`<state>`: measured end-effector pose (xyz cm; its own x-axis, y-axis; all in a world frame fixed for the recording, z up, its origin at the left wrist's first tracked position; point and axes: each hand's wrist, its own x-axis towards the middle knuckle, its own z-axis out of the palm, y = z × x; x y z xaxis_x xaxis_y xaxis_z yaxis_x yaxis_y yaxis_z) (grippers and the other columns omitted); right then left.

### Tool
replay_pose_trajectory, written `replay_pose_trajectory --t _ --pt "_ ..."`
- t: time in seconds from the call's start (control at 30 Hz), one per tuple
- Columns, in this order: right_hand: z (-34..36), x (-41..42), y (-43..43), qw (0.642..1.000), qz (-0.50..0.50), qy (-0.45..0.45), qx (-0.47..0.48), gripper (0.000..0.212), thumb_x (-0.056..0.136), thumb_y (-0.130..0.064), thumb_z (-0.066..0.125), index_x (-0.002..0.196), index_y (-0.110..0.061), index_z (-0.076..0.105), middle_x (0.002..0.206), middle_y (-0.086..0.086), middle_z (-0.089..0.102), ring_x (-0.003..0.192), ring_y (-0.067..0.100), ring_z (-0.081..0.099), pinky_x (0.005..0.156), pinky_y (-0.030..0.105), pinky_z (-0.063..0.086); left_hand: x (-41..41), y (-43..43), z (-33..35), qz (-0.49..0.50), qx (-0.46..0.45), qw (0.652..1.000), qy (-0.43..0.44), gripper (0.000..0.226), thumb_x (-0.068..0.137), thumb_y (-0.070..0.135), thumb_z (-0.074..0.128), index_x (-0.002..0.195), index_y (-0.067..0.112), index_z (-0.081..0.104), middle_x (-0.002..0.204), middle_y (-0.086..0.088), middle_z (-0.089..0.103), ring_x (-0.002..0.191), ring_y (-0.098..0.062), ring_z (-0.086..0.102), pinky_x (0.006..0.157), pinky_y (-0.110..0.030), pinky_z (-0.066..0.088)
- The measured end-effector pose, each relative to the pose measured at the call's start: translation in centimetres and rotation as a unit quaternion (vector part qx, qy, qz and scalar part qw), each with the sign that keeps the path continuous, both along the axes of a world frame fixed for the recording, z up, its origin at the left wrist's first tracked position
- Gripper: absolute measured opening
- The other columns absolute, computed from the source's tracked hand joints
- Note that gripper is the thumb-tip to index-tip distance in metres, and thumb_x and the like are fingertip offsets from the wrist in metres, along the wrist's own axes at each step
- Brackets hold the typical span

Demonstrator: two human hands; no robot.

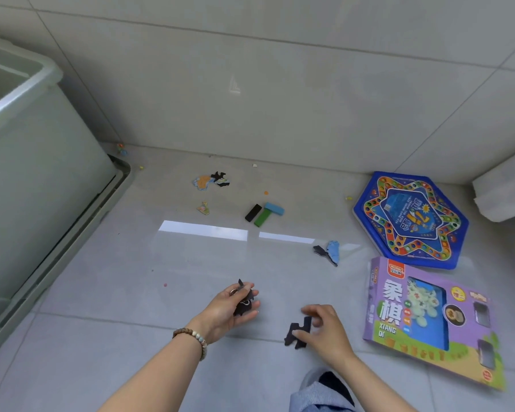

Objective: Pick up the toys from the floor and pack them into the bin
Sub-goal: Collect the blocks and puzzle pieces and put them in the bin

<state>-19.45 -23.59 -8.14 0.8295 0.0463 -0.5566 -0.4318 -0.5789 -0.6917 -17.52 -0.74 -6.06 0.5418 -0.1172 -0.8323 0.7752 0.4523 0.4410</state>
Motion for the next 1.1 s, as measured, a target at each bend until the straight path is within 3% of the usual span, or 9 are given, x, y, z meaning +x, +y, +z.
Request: replay_pose_trajectory --t 0.2,0.4,0.53,0.63,0.73,0.9,1.03,1.1 --pt "-0.4 -0.8 0.0 0.999 0.034 -0.03 -0.021 0.054 0.06 -0.006 0.081 0.093 -0.032 0.047 0.103 -0.007 0.047 0.089 0.0 0.048 0.072 0.01 0.04 -1.0 -1.1 -0.6 0.0 -0.007 1.0 0.025 0.012 0.095 0.015 0.053 0.104 0.01 0.06 0.096 -0.005 0.067 0.085 -0.023 0.065 0.064 -0.03 0.06" --pt "-0.9 -1.6 0.5 0.998 0.014 -0.055 -0.039 0.061 0.059 -0.001 0.076 0.089 -0.038 0.038 0.087 -0.006 0.043 0.079 0.012 0.046 0.066 0.016 0.04 -0.4 -1.9 -0.7 0.016 -0.029 0.999 0.031 0.01 0.095 0.018 0.054 0.1 0.011 0.058 0.097 -0.006 0.066 0.087 -0.023 0.064 0.064 -0.029 0.059" --pt "0.3 0.3 0.4 0.99 -0.107 -0.007 0.088 0.045 0.067 0.011 0.071 0.091 -0.022 0.051 0.079 0.001 0.041 0.062 0.013 0.043 0.058 0.014 0.042 0.1 -2.5 -0.7 0.008 -0.025 0.999 0.019 0.018 0.095 0.025 0.053 0.104 0.01 0.058 0.105 -0.008 0.064 0.089 -0.024 0.064 0.069 -0.032 0.058" --pt "2.3 3.1 0.7 0.963 -0.198 -0.004 0.181 0.034 0.075 0.012 0.067 0.1 -0.009 0.054 0.078 0.004 0.045 0.063 0.014 0.051 0.061 0.014 0.049 1.0 -3.3 -0.1 0.011 -0.047 0.999 0.016 0.035 0.094 0.041 0.05 0.108 0.011 0.06 0.111 -0.01 0.062 0.097 -0.028 0.064 0.078 -0.036 0.056" --pt "4.2 5.5 1.8 0.937 -0.253 -0.017 0.24 0.033 0.078 0.009 0.066 0.103 -0.007 0.055 0.081 0.004 0.046 0.066 0.013 0.054 0.064 0.016 0.053 2.3 -4.6 1.0 0.017 -0.087 0.996 0.004 0.049 0.091 0.054 0.045 0.112 0.011 0.059 0.111 -0.01 0.063 0.098 -0.028 0.063 0.087 -0.041 0.053" --pt "5.8 8.3 1.1 0.912 -0.314 -0.063 0.257 0.029 0.079 0.014 0.063 0.091 -0.011 0.054 0.074 0.003 0.046 0.065 0.012 0.052 0.058 0.012 0.053 4.5 -5.1 1.7 0.045 -0.043 0.997 -0.041 0.035 0.093 0.043 0.051 0.107 0.013 0.06 0.111 -0.011 0.06 0.089 -0.023 0.063 0.086 -0.038 0.053" --pt "5.6 9.5 0.6 0.866 -0.372 -0.033 0.332 0.027 0.081 0.012 0.061 0.086 -0.013 0.054 0.076 0.005 0.053 0.07 0.014 0.056 0.057 0.012 0.053 5.9 -5.1 1.9 0.055 -0.079 0.995 -0.041 0.04 0.09 0.047 0.053 0.108 0.012 0.059 0.105 -0.01 0.061 0.09 -0.024 0.061 0.087 -0.038 0.053" --pt "4.8 9.4 1.5 0.881 -0.341 -0.01 0.327 0.025 0.08 0.01 0.064 0.087 -0.012 0.054 0.079 0.007 0.053 0.07 0.014 0.056 0.057 0.013 0.052 6.4 -6.0 1.9 0.007 -0.082 0.995 -0.057 0.034 0.091 0.04 0.055 0.11 0.012 0.059 0.107 -0.01 0.061 0.096 -0.022 0.061 0.083 -0.034 0.055"
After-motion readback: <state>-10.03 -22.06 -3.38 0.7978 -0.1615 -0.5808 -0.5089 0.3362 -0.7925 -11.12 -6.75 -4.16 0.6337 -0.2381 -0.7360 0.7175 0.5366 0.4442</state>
